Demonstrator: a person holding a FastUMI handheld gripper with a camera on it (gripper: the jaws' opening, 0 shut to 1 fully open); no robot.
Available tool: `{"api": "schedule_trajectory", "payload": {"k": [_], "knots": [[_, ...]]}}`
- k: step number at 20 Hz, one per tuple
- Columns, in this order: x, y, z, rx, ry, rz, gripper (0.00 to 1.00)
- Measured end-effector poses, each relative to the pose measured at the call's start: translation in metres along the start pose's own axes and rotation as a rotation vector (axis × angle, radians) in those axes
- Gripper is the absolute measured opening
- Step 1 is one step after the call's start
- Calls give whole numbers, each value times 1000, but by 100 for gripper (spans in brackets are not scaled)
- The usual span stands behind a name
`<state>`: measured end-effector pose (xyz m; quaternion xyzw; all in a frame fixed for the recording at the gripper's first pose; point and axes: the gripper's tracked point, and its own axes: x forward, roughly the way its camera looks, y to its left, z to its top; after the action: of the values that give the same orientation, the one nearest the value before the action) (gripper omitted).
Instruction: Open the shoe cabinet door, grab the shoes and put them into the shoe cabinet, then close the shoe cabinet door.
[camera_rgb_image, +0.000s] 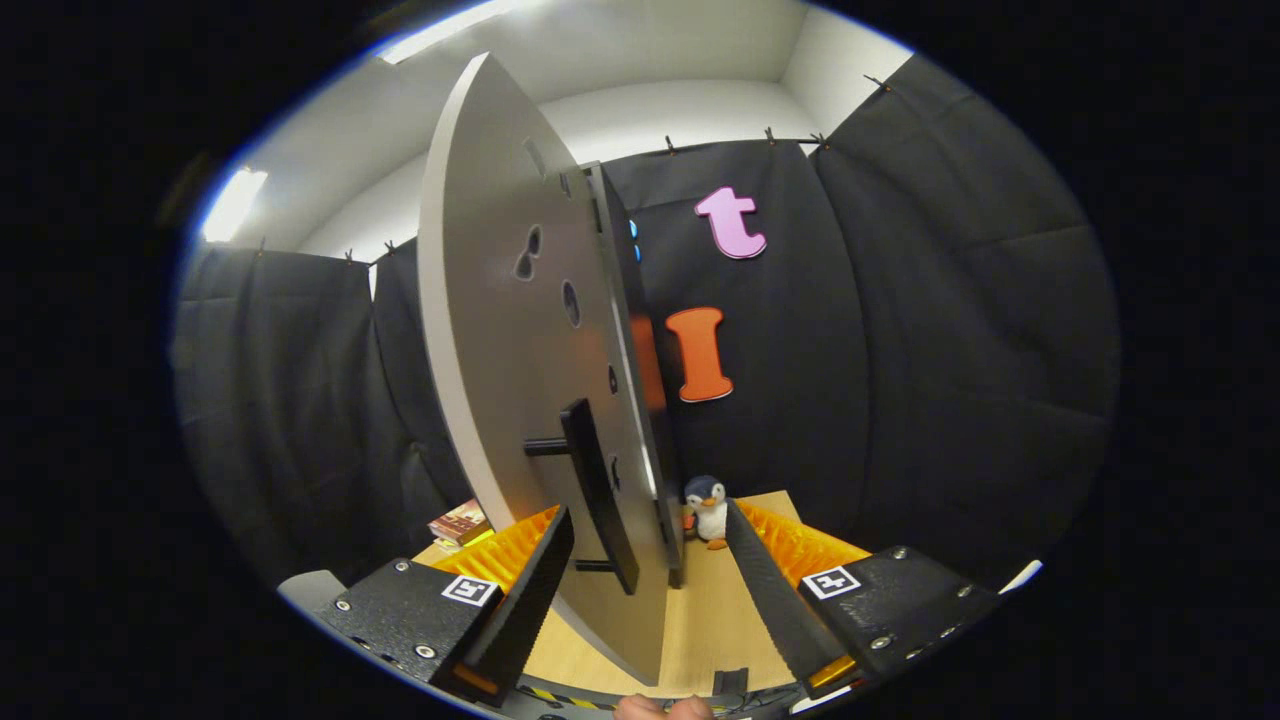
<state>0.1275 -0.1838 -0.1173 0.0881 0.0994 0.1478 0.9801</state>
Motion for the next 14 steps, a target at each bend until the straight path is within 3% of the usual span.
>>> {"api": "schedule_trajectory", "payload": {"k": [5, 14], "knots": [[7, 38, -2, -73, 27, 56, 93], [33, 111, -17, -14, 54, 83, 93]]}}
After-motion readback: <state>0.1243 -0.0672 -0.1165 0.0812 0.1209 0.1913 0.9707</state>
